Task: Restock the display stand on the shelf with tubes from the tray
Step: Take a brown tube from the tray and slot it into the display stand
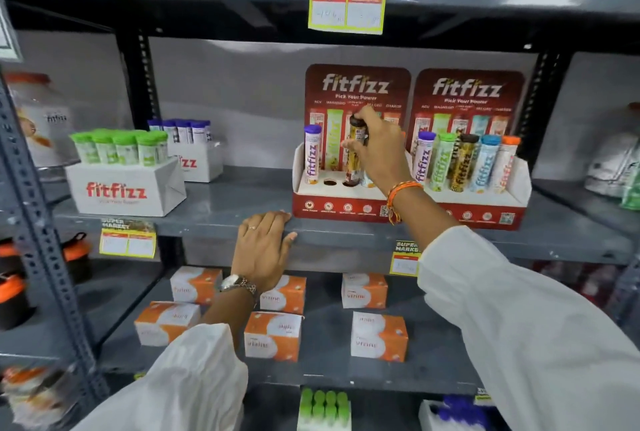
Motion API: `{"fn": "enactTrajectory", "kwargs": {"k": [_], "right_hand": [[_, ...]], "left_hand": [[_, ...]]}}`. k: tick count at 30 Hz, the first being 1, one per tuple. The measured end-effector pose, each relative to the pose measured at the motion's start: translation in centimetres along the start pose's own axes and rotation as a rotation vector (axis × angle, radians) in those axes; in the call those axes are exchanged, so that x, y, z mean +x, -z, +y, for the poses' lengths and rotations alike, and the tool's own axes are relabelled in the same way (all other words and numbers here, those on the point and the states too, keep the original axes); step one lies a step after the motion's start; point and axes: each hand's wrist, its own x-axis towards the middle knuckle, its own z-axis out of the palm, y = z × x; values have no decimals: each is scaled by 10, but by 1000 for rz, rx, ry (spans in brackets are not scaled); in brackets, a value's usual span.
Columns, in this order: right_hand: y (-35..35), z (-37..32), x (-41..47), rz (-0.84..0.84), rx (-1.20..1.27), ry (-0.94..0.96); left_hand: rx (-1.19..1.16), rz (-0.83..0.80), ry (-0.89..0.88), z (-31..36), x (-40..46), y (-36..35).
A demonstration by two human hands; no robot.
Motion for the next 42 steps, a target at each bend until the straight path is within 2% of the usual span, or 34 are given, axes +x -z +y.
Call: {"fn": "enactTrajectory", "kwargs": {"k": [5, 11, 19, 24, 33, 38, 42], "right_hand": [[-3, -7, 4, -86, -30, 27], [-3, -4, 12, -97, -9, -19], [-6, -6, 21, -202, -30, -89], [2, -16, 36, -367, -135, -162], [6, -22, 46, -504, -274, -72], [12, -25, 51, -584, -447, -10], [17, -19, 52, -583, -506, -6]], "left_hand": [[-7, 12, 3, 0, 0, 0], [-22, 4, 15, 0, -1, -1], [-21, -17, 25, 0, -1, 0], [-24, -11, 32, 0, -1, 0], [-27, -38, 30, -1, -1, 4], [-28, -72, 35, -3, -2, 5], [-26, -66, 38, -1, -2, 6]]}}
